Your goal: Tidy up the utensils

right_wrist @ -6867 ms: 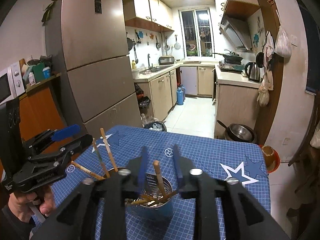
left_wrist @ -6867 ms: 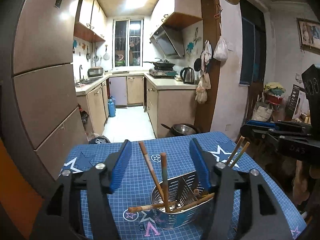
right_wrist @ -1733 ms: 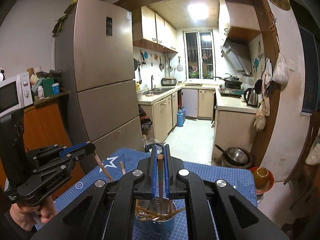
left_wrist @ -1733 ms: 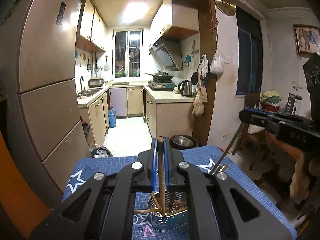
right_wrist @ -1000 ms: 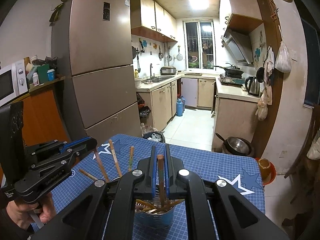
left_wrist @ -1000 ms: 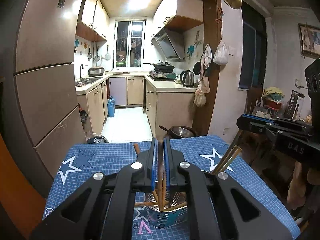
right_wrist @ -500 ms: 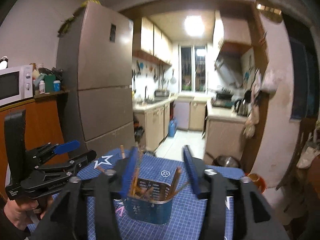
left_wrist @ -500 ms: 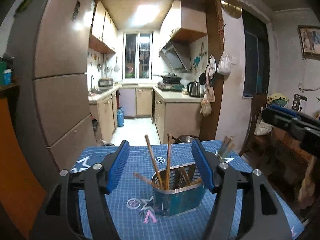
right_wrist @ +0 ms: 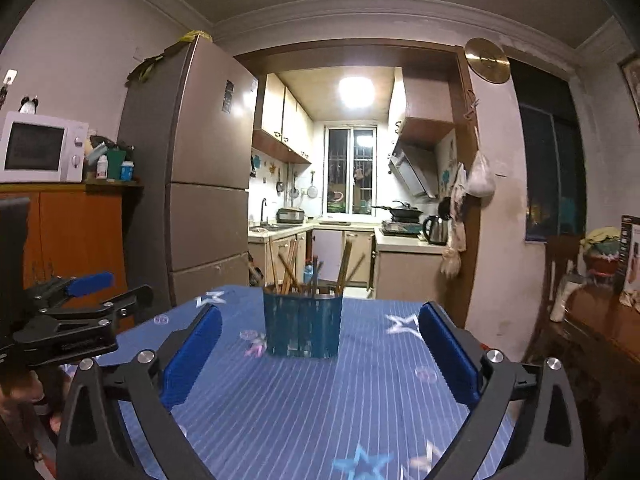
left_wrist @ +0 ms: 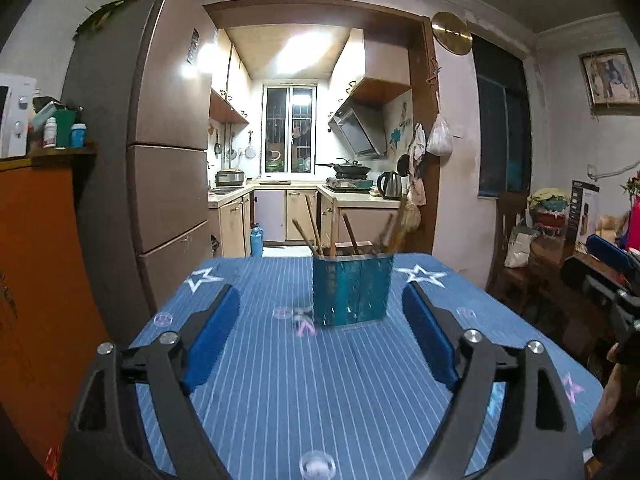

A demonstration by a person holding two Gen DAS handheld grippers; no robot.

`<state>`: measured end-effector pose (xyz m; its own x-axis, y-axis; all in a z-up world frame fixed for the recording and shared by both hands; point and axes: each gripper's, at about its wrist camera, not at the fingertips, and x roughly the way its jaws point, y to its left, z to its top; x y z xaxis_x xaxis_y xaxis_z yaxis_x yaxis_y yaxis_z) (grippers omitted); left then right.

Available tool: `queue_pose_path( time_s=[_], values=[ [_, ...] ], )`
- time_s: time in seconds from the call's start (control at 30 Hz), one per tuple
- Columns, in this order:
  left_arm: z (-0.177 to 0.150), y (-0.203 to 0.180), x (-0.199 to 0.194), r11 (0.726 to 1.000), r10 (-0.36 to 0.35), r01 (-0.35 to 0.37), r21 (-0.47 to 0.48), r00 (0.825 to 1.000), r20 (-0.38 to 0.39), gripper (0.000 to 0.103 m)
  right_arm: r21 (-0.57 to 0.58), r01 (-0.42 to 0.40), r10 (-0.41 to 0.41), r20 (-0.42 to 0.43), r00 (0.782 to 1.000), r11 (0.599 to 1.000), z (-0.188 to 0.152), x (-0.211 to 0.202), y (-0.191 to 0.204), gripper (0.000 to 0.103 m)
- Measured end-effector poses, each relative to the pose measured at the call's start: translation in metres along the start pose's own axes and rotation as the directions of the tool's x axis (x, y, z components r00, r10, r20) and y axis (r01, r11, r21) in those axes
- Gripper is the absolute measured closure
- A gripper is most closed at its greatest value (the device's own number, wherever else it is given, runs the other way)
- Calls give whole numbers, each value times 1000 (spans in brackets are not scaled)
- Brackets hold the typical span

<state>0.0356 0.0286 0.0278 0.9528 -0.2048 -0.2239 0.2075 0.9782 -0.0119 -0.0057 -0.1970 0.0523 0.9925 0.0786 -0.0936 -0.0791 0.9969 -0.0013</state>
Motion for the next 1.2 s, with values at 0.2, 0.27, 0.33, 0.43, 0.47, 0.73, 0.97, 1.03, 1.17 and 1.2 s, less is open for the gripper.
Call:
queue_pose_path(
  time_s=[0.2,0.27,0.33,0.43,0.47,0.73,0.97,1.03,1.17,1.2],
  values=[
    [-27,-7,-38,1000,23,-23,-8,1000,21,11,27,29,-29,-3,1000,999,-37,-52,10,5],
    [-36,-8,-51,999,41,-40,-21,998,45,7,39,38,-38,8,999,999,-46,-67,11,5],
    [-47,-6,-64,997,62,-59,-42,995,76,6,28,51,-52,32,998,998,-55,-79,12,5],
    [-63,-6,-77,994,89,-80,-77,989,116,6,25,52,-53,60,997,998,-68,-94,17,5],
    [-67,-8,-80,994,95,-87,-68,987,131,6,26,53,-55,66,996,998,-71,-95,17,5],
    [-75,-15,-95,994,108,-102,-45,979,172,6,43,47,-51,89,995,998,-80,-105,24,5],
    [-79,-17,-93,995,102,-100,-25,990,98,6,43,42,-46,84,995,998,-81,-113,28,5],
    [-79,-18,-94,995,96,-94,-25,991,92,6,43,44,-48,86,995,998,-82,-117,29,5],
    [-81,-20,-96,996,87,-86,-16,993,81,6,44,48,-52,84,995,998,-83,-123,29,5],
    [-81,-20,-96,996,89,-88,-15,993,83,6,47,49,-53,83,995,998,-83,-124,29,5]
  ],
)
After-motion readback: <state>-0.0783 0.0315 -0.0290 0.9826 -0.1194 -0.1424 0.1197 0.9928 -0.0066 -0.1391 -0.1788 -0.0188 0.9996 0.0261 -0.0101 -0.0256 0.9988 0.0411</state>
